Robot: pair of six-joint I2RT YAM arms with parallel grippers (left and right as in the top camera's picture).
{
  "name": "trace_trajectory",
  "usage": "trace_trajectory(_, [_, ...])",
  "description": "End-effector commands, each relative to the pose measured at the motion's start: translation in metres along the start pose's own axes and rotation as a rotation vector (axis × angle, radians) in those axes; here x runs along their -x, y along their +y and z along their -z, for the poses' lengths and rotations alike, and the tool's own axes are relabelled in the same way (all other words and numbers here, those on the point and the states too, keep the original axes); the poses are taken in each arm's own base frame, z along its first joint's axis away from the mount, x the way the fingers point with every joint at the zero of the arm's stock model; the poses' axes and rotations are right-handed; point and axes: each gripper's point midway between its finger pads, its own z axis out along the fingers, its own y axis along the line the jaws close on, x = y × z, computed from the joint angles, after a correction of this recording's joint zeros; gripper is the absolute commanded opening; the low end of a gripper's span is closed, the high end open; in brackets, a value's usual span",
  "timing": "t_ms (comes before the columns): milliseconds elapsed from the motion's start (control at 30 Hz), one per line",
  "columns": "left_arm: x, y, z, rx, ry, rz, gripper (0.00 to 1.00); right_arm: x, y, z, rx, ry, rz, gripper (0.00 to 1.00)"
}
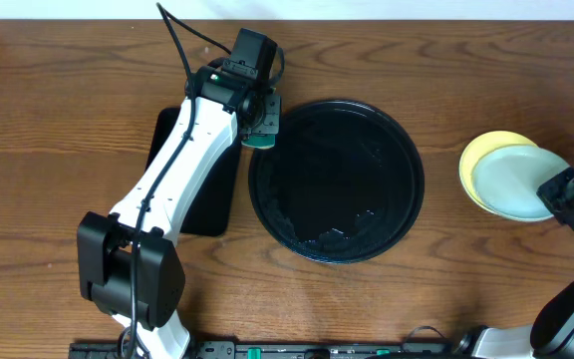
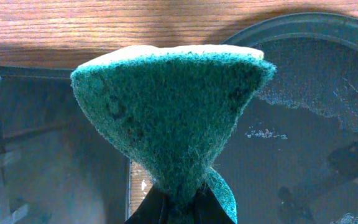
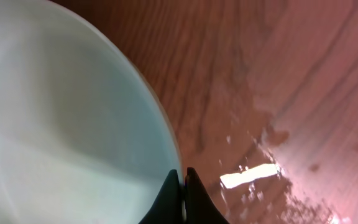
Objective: Clean dirty plates on tray and stack at the side
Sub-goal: 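Carry the mint plate right and stack it on the yellow plate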
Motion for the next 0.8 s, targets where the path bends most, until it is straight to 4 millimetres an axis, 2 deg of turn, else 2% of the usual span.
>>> trace_trajectory(0, [0.002,0.001,0.0,0.002,-0.003,0.008,0.08,0.003,-0.002,-0.002,0.0,-0.034,-0.037,0.01])
trace_trajectory(133, [0.002,0.001,0.0,0.002,-0.003,0.008,0.08,-0.005,0.008,-0.008,0.058,-0.01,-0.036,0.03])
trace_trajectory(167, [0.002,0.001,0.0,0.002,-0.003,0.008,0.08,-0.011,0.009,-0.01,0.068,0.009,-0.033,0.08])
trace_trajectory(267, [0.002,0.001,0.0,0.002,-0.003,0.008,0.08,-0.018,0.013,-0.012,0.095,0.035,0.0,0.13])
trace_trajectory(433, [0.002,0.001,0.0,0.002,-0.004,0.008,0.08,-0.022,0.021,-0.011,0.107,0.036,0.07,0.33])
trace_trajectory(600, [0.002,0.001,0.0,0.003,-0.004,0.008,0.08,-0.03,0.042,-0.007,0.194,0.053,0.187,0.47])
trace_trajectory(767, [0.003,0.009,0.001,0.011,-0.003,0.02,0.08,-0.03,0.051,-0.005,0.221,0.041,0.213,0.54])
